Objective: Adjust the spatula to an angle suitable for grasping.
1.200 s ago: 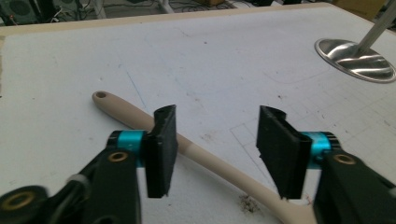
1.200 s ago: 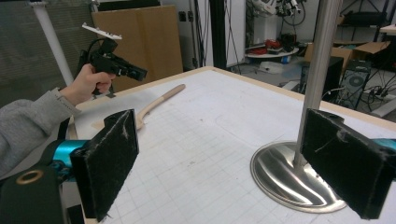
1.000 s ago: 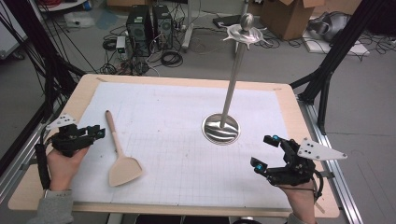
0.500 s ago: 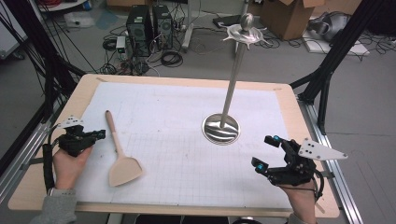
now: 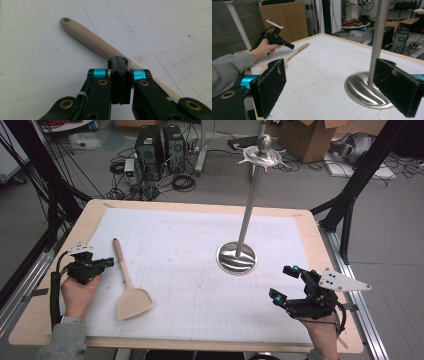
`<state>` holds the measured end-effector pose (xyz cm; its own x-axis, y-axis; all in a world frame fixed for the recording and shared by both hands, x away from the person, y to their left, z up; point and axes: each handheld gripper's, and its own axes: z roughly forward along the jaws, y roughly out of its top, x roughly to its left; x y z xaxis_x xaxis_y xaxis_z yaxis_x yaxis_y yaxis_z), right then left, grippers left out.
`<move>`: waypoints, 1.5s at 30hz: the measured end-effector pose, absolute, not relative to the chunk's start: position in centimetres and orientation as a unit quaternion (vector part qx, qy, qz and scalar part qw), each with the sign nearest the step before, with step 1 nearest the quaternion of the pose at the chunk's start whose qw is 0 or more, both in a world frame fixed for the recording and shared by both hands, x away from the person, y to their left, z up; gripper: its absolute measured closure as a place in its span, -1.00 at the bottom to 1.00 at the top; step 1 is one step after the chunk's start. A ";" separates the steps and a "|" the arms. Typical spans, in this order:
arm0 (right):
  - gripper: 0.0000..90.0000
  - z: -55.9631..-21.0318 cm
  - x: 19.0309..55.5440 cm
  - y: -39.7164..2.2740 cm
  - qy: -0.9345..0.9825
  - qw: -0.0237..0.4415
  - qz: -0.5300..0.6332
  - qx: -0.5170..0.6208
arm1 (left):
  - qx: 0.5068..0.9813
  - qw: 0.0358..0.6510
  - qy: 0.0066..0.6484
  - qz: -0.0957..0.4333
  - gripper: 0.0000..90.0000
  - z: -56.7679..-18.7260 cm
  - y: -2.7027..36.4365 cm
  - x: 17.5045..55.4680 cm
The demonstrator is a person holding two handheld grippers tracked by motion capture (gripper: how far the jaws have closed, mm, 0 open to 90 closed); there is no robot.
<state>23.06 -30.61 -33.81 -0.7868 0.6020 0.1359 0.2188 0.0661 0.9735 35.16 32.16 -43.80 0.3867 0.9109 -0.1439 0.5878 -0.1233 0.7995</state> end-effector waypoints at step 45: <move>-0.76 -34.4 23.4 -30.1 0.726 0.148 0.614 0.273 | 0.744 0.403 0.507 0.166 0.99 -44.6 29.4 38.3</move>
